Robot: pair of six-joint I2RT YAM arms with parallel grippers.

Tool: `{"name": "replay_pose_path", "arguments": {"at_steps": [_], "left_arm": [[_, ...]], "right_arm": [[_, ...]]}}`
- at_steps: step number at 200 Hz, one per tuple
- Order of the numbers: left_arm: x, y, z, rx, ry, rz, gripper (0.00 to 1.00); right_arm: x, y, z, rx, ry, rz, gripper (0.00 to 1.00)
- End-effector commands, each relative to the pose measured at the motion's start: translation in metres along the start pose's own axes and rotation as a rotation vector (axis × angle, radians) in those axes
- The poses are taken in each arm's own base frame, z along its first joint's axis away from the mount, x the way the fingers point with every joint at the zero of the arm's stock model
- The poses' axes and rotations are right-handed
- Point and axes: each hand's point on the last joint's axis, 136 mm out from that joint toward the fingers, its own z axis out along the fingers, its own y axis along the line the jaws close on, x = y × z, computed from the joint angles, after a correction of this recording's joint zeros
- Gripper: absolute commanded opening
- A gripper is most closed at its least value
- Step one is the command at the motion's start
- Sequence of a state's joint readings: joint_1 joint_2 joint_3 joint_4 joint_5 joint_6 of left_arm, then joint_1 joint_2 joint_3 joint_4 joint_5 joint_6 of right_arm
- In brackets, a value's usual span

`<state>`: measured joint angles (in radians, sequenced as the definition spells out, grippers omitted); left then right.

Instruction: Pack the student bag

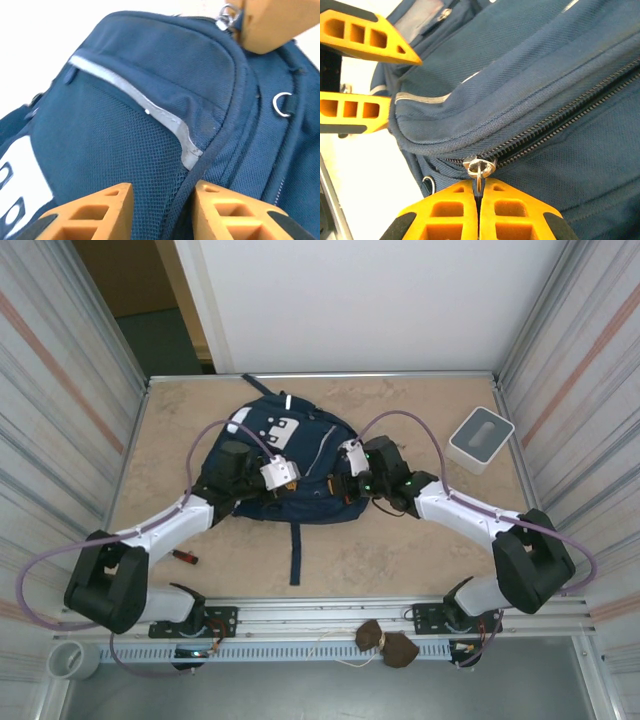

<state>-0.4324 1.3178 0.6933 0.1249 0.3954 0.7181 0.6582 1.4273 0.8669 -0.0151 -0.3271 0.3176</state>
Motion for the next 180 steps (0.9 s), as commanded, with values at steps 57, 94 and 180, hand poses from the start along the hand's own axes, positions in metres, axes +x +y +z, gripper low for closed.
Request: {"name": "replay_pose_path", "arguments": {"at_steps": [57,94,180], "left_arm": [[-0.039,-0.024,-0.038,-0.082,-0.180,0.024,0.71],[-0.052,-0.035,-0.024,-0.013,-0.177,0.094,0.71],[-0.050,-0.033,0.014,0.079,-0.116,0.130,0.39]], "right_arm": [[-0.014,0.028,0.014,-0.067,-0.036,0.019,0.00],[-0.014,0.029,0.014,-0.071,-0.035,0.015,0.00],[-0.013,0.026,0.002,-0.061,-0.054,0.013,0.00]]}}
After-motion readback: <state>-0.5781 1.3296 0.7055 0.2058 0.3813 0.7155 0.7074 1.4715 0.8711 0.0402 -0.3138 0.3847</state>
